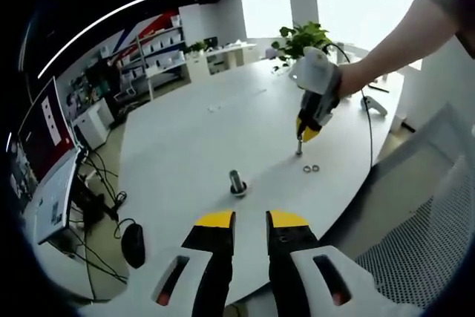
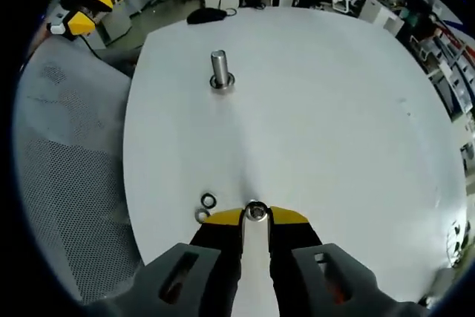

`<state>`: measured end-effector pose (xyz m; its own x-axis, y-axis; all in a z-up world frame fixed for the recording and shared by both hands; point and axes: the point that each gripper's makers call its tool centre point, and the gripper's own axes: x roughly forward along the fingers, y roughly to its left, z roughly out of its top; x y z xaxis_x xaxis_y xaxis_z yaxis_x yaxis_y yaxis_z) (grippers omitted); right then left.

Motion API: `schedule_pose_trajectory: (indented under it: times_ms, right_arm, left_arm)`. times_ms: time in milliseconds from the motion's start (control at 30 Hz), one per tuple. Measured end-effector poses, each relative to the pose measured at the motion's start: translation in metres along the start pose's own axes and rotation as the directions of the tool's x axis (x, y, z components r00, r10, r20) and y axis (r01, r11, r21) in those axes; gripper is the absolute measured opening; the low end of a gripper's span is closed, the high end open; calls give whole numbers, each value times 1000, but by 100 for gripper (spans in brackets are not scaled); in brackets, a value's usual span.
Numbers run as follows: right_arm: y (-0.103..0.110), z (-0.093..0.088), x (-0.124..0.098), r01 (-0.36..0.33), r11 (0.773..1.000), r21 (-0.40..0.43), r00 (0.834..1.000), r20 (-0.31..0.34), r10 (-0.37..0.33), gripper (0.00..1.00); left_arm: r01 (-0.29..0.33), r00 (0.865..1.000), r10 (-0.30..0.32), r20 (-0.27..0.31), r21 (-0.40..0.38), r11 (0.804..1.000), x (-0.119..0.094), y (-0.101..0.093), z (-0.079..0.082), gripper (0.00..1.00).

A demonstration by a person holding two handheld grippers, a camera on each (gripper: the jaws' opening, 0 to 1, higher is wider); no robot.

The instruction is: Place the washer onto the threaded stud by aligning its center hole with the stud, sliding it down to the base, and recovering from edge contact or off-axis alignment until the washer reaches the visible bottom stop.

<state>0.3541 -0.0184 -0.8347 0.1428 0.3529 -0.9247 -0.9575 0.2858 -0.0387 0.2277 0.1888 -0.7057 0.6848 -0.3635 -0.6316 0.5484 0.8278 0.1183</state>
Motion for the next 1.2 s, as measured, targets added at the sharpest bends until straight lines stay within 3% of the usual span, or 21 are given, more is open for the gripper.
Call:
schedule_pose_trajectory:
  times_ms: [767,1200]
  right_arm:
    - [4,-18,31,-16,1000,-9,996,-89,15,14]
    - [4,-18,29,-21,1000,15,997,-71,22,16]
  left_arm:
    - [12,1000,-12,-28,-1,1000,2,-2,-6,14]
    - [19,999,-19,-40,-2,1000,3,-4,-8,14]
